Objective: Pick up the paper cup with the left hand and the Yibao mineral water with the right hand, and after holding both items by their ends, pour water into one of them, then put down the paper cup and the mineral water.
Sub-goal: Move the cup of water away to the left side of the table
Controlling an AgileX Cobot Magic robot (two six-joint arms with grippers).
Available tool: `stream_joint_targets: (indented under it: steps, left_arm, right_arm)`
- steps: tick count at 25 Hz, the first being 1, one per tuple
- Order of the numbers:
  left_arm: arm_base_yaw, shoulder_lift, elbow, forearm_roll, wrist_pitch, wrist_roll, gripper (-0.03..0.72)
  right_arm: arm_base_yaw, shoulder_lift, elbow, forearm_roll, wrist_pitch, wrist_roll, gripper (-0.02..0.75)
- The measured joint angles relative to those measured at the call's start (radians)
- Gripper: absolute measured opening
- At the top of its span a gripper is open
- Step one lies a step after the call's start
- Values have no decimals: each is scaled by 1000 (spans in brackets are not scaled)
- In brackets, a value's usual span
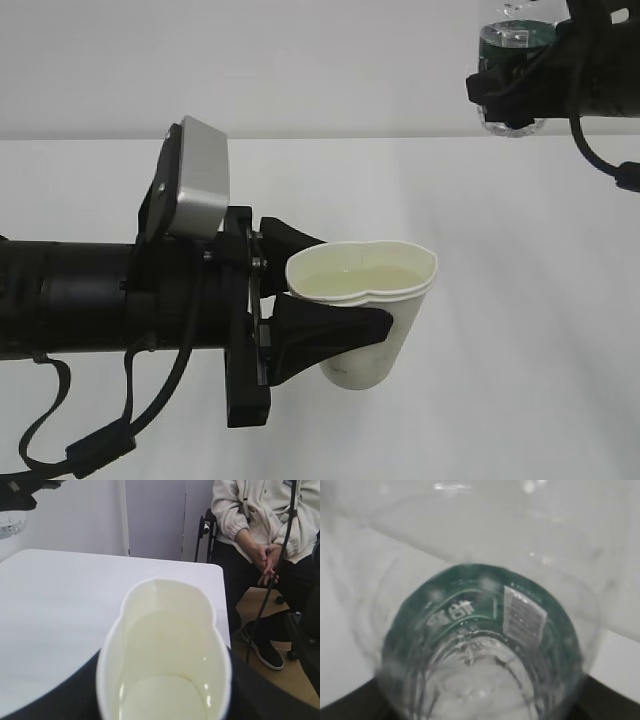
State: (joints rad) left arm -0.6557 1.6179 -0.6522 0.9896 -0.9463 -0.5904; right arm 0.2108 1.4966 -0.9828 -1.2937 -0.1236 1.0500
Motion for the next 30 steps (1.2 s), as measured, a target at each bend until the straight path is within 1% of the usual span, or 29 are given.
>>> stream_joint_targets:
  steps: [5, 11, 18, 30]
  left_arm:
    - [0, 0, 0, 0, 0, 0, 373]
    - [0, 0, 0, 0, 0, 0, 373]
    - [0, 0, 0, 0, 0, 0, 373]
    - [0, 0, 0, 0, 0, 0, 373]
  right_arm:
    - [0, 0, 0, 4, 39, 10, 435]
    - [0, 0, 0, 4, 40, 46, 435]
    - [-2, 0, 0, 7, 83, 65, 435]
    - [-2, 0, 0, 9, 89, 71, 435]
